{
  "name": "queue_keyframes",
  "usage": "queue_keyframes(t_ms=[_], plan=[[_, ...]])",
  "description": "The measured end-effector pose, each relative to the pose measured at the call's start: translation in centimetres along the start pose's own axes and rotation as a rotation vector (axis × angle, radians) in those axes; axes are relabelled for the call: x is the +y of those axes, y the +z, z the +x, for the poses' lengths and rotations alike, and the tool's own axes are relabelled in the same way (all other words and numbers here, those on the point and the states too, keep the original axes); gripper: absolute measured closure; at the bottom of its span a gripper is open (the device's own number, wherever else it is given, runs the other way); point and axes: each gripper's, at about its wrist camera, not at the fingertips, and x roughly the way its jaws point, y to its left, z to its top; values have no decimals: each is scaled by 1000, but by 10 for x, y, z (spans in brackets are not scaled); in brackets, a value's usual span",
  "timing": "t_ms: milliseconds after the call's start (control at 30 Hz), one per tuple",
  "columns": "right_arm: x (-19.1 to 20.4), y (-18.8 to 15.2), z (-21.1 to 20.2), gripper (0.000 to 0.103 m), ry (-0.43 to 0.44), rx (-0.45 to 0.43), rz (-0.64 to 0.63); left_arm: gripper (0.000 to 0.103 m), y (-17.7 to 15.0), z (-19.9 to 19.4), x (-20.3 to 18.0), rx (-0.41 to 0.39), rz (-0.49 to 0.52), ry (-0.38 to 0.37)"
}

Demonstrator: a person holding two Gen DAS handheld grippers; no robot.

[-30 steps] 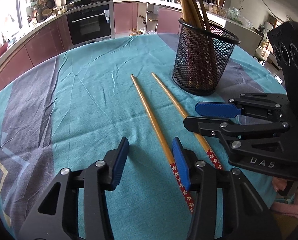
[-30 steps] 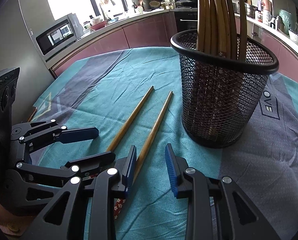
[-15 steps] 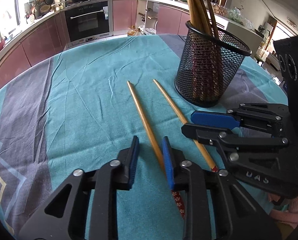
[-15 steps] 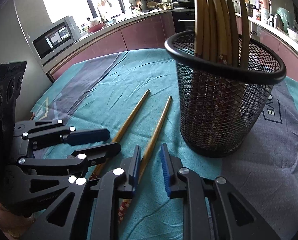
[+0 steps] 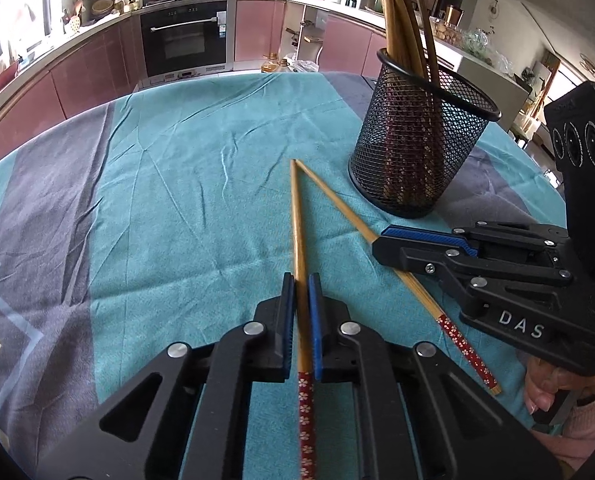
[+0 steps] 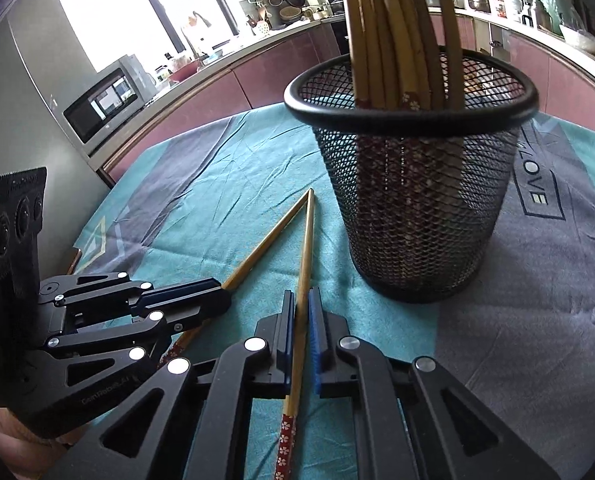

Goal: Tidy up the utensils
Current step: 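Grasp a chopstick with the left gripper while the right gripper grasps the other, then lift both chopsticks upright and carry them toward the mesh cup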

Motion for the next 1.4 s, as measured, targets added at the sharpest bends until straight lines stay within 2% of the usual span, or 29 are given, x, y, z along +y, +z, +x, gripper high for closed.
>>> queue_keyframes(t_ms=[967,1267,1400], plan=[[9,-1,-60,97,101,-129,-49,95,-3,-59,6,-108,-20,-54],[11,-3,-58,98,110,-110,-58,95,-4,-61,6,-111,-13,-60],[14,-4,-45,98,74,-64,-73,95,-5,-56,11,-94,-33,-52]])
